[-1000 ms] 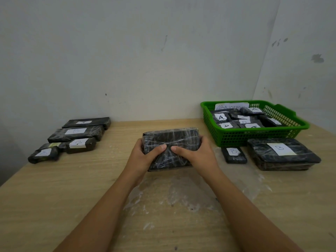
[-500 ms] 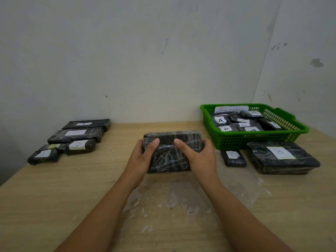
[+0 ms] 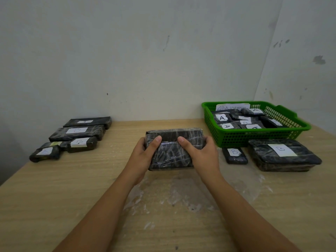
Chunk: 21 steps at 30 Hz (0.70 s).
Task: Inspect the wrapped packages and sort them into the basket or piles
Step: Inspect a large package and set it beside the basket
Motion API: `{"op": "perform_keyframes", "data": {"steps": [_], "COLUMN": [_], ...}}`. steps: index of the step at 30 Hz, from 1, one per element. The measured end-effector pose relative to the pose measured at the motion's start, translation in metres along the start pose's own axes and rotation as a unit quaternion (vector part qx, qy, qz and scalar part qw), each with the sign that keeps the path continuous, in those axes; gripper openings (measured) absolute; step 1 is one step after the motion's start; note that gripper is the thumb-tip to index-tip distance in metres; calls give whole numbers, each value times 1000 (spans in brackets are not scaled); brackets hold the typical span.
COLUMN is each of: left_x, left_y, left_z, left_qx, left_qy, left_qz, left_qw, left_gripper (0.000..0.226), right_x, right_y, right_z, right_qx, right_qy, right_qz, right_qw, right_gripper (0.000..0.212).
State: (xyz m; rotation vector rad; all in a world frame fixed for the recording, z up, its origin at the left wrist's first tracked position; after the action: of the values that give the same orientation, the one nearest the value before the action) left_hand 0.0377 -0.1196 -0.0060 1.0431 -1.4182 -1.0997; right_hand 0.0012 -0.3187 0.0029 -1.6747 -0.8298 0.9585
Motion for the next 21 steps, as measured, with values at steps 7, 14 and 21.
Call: {"op": "perform_keyframes", "data": {"steps": [7,14,21], "left_x": [-6,-13,-16], "left_y": [-3,0,-2], "left_z": [-3,-5,-8], "left_qx": [-16,-29,-47], "left_qy": [7,2,18], "left_qz": [5,4,16], "left_qw": [1000,1000,999], "left_gripper": [53,71,57], "right_x": [7,7,12], "right_y": [9,11,11], "right_z": [-8,-13,-13], "right_qx": [14,8,35], "right_qy": [-93,-110,-166], "right_qz": [-8,-52,-93], "right_qw": [995,993,981], "right_gripper": [71,34,41]}}
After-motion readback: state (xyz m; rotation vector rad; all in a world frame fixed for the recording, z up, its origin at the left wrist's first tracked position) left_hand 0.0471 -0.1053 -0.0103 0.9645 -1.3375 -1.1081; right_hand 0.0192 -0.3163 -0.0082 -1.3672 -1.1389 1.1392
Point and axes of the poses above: each hand's wrist, its own z-axis away from the middle knuckle, its own x-axis out of the palm, y = z × x, the point moved 6 cm from there along -z, towards the middle knuckle, and after that the axes turned 7 degrees about z, right-handed, at the moved point
